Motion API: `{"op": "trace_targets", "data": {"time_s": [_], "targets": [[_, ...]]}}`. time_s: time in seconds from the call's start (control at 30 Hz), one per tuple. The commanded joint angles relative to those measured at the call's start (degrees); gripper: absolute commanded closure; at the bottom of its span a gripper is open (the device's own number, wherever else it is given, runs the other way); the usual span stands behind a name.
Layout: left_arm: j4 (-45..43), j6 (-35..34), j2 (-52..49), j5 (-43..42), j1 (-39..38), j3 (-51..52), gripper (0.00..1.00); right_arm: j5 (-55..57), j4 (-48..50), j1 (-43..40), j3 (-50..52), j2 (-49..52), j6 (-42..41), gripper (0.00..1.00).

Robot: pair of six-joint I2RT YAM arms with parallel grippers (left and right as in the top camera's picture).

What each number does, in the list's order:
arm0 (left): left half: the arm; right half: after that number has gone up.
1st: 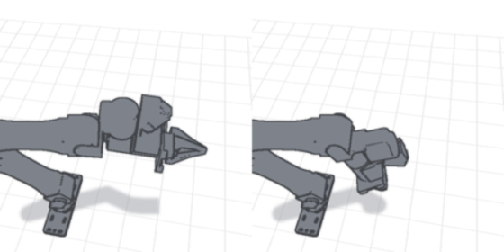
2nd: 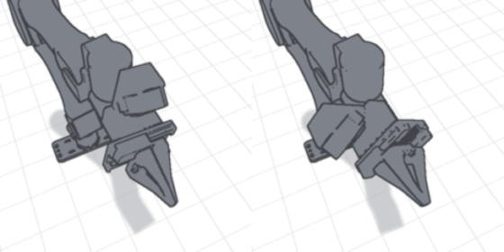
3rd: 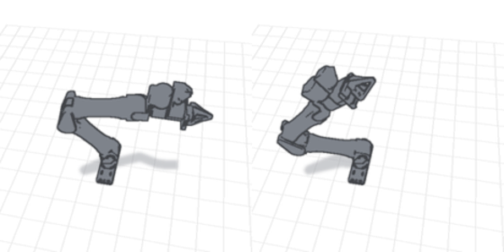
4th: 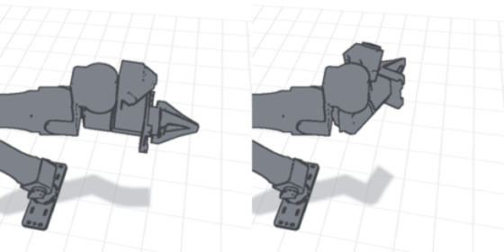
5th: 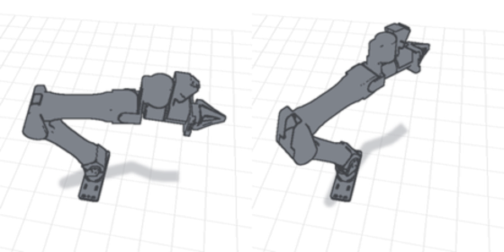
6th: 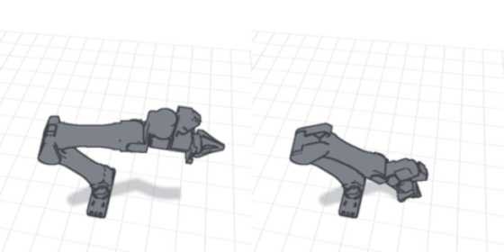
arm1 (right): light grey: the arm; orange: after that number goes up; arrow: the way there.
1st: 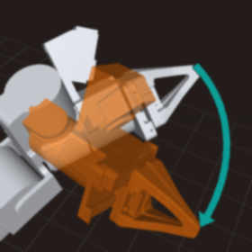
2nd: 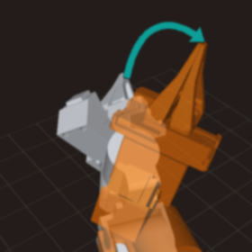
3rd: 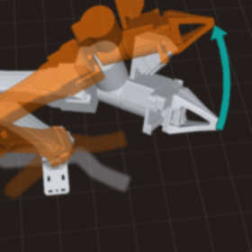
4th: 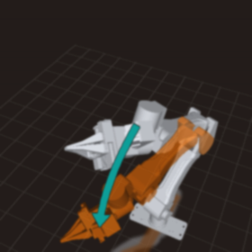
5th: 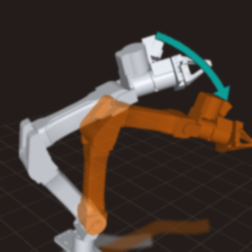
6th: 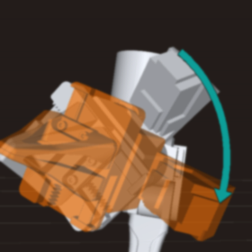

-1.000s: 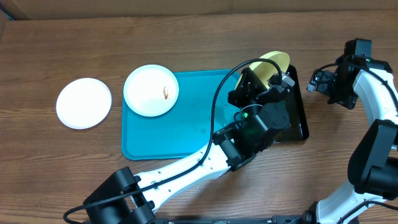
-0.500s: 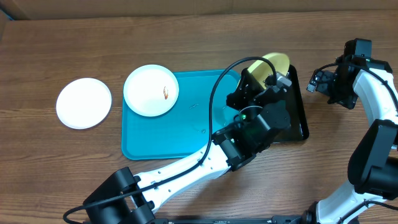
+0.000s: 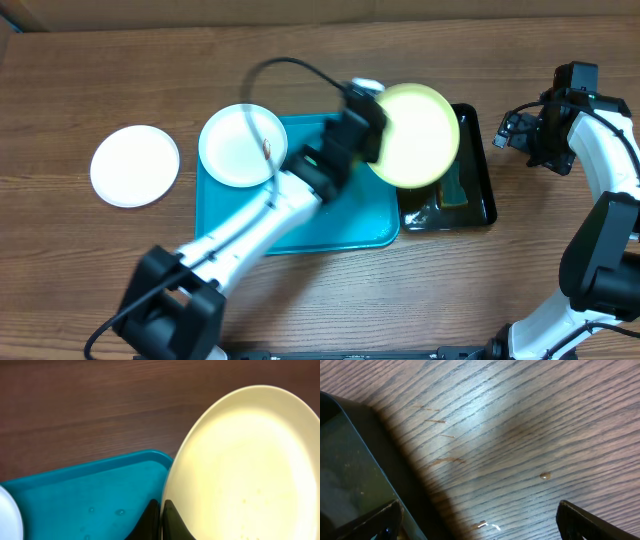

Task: Clean dirty plates on tray and stack at the side
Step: 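Carry the yellow plate left over the tray with the left gripper, then set the yellow plate onto the white plate left of the tray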

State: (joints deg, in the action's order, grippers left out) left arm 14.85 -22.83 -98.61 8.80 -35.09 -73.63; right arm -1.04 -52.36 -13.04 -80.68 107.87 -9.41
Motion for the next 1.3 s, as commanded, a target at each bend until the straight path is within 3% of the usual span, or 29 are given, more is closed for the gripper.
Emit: {"op": "trace_targets", "data": {"time_s": [0.0,0.13,0.33,0.67,0.83,1.1,1.27], "targets": [[2.91,-9.77,1.03,-22.1,9.6,-1.99,0.96,0.57,0.24,0.04,-1.46,-0.09,-0.46,0.0],[10.25,-10.56,1.03,-26.47,22.25,-1.97,0.96,0.57,0.24,0.04,-1.46,-0.09,-0.46,0.0],[23.54,-9.94,1.01,-26.49,42.49,-1.97,0.96,0.57,0.24,0.04,-1.46,-0.09,-0.46,0.0],[30.86,-3.43,1.01,-24.44,70.31,-1.07,0.96,0.57,0.24,0.04,-1.46,-0.09,-0.46,0.0],[28.92,-3.61,0.74,-21.92,76.04,1.51,0.96,0.57,0.24,0.04,-1.46,-0.09,-0.46,0.0],[21.35,-4.22,0.44,-21.7,75.89,6.01,0.96,0.57,0.24,0.04,-1.46,-0.09,-0.46,0.0],[21.11,-4.61,0.44,-21.46,75.87,6.03,0.96,0.57,0.24,0.04,-1.46,-0.09,-0.44,0.0]]}}
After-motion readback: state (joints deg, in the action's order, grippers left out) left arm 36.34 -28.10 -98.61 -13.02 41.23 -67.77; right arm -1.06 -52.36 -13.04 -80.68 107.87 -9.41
